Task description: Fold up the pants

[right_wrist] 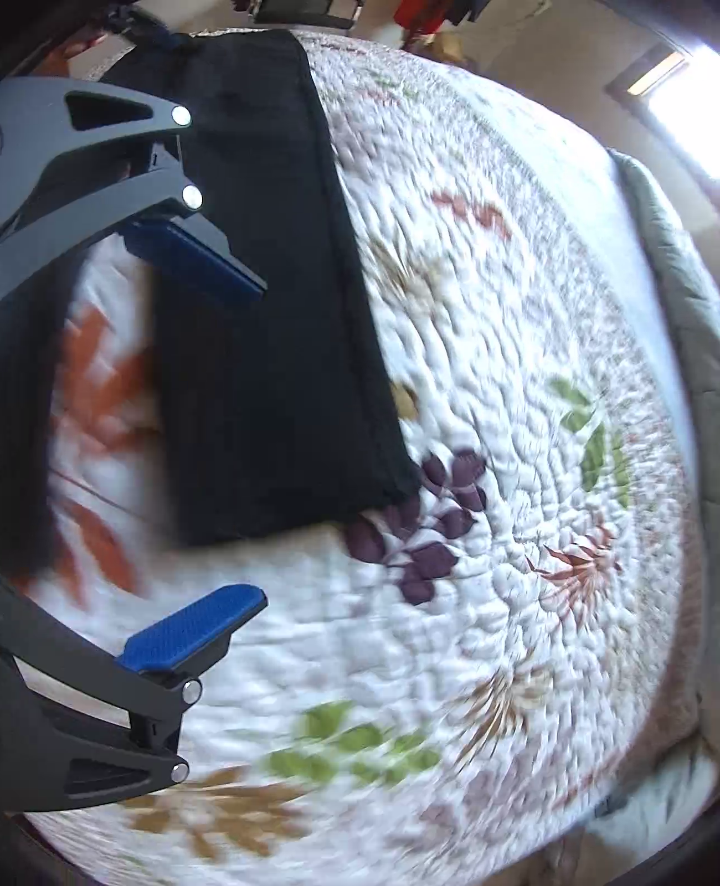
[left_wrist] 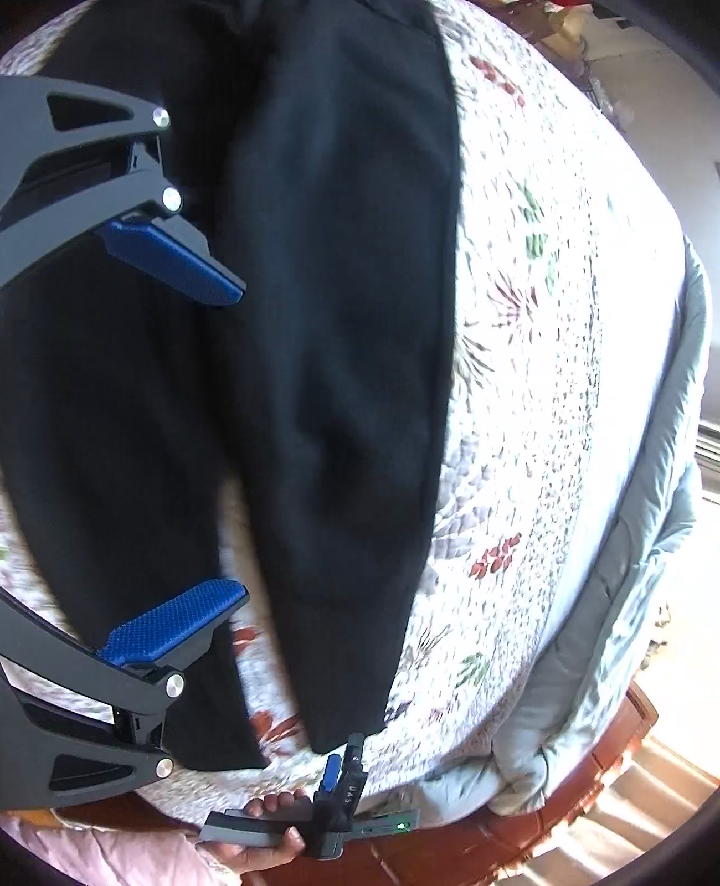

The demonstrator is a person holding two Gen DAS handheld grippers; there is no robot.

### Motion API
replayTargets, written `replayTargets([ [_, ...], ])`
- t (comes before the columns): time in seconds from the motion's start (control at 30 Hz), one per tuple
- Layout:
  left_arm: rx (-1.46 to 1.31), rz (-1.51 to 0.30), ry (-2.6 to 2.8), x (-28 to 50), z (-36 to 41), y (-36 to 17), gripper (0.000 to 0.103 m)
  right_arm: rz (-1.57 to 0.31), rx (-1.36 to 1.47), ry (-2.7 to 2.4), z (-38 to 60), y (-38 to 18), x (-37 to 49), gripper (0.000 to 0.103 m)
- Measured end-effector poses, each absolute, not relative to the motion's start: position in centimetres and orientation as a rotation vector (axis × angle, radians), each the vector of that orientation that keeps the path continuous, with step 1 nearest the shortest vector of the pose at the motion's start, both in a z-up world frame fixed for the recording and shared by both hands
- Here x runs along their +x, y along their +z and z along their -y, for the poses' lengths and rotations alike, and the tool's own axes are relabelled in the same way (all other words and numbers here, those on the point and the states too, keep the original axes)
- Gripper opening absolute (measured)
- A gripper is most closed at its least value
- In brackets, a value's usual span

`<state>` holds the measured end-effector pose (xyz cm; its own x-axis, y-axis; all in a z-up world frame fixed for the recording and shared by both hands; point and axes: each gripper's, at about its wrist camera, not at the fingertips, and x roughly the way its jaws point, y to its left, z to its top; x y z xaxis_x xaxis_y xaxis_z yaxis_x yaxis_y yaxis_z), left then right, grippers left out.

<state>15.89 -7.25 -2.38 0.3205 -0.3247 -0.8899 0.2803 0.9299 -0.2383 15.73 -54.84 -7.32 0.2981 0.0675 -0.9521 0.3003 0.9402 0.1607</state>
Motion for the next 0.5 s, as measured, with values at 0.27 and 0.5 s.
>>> replayTargets([
  [0.27,0.076,-1.195,-0.471,19.9,12.8,-3.9,0.099,-1.248,0.349,-0.08,56.6,-9.7,17.8,0.081],
  [0.5,0.167,-1.198,-0.555,22.2,16.6,-5.1,0.099,-1.209,0.302,0.041,56.2,-7.9,16.2,0.007],
])
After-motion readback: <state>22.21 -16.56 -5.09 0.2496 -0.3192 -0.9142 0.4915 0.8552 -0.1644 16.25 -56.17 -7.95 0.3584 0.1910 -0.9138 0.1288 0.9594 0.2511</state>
